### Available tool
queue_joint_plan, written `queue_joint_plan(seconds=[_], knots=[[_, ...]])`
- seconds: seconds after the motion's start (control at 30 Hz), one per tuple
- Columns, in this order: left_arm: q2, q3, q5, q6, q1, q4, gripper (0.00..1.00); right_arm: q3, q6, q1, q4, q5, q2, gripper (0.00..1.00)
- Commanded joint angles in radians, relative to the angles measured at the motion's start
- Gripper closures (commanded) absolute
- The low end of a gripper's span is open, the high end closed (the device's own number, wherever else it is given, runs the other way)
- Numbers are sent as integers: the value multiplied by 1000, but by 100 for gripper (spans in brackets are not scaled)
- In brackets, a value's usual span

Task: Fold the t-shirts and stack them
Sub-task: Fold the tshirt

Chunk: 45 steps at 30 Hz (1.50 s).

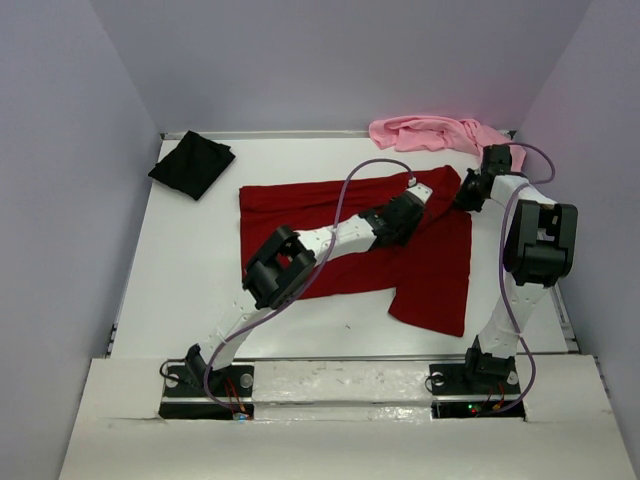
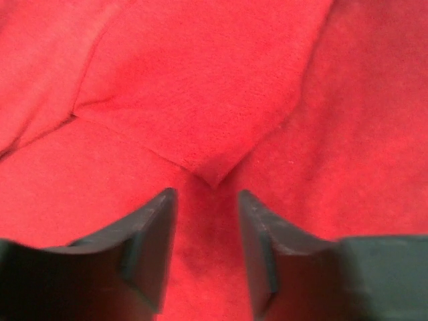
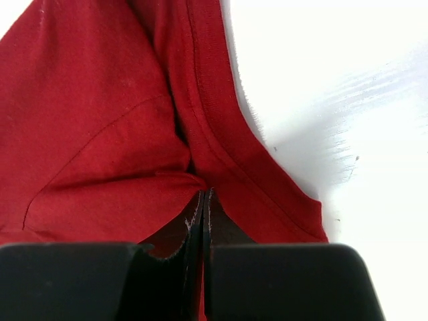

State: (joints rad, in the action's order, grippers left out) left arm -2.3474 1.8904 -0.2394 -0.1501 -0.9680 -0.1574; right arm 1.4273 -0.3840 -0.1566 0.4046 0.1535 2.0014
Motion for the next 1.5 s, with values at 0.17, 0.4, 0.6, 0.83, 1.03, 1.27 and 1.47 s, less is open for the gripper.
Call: queue_joint_plan(seconds=[0.17, 0.4, 0.6, 0.83, 1.03, 1.27, 1.47], knots=[[97, -14, -27, -12, -21, 7, 27, 45, 7, -8, 3, 18, -6, 96], [119, -10, -78, 12, -21, 28, 23, 45, -1, -8, -1, 50, -1, 96], [129, -28, -54, 27, 0, 131, 21, 32, -7, -8, -23, 83, -7, 96], [85, -5, 98, 9, 83, 210, 25, -2, -21, -8, -64, 110, -49, 96], [-21, 127, 129, 38, 100, 190, 56, -47, -29, -8, -92, 116, -81, 95], [-75, 162, 184, 26, 100, 197, 62, -59, -29, -8, -98, 113, -95, 95], [-99, 162, 216, 20, 100, 203, 74, -64, -29, -8, -102, 110, -102, 95]])
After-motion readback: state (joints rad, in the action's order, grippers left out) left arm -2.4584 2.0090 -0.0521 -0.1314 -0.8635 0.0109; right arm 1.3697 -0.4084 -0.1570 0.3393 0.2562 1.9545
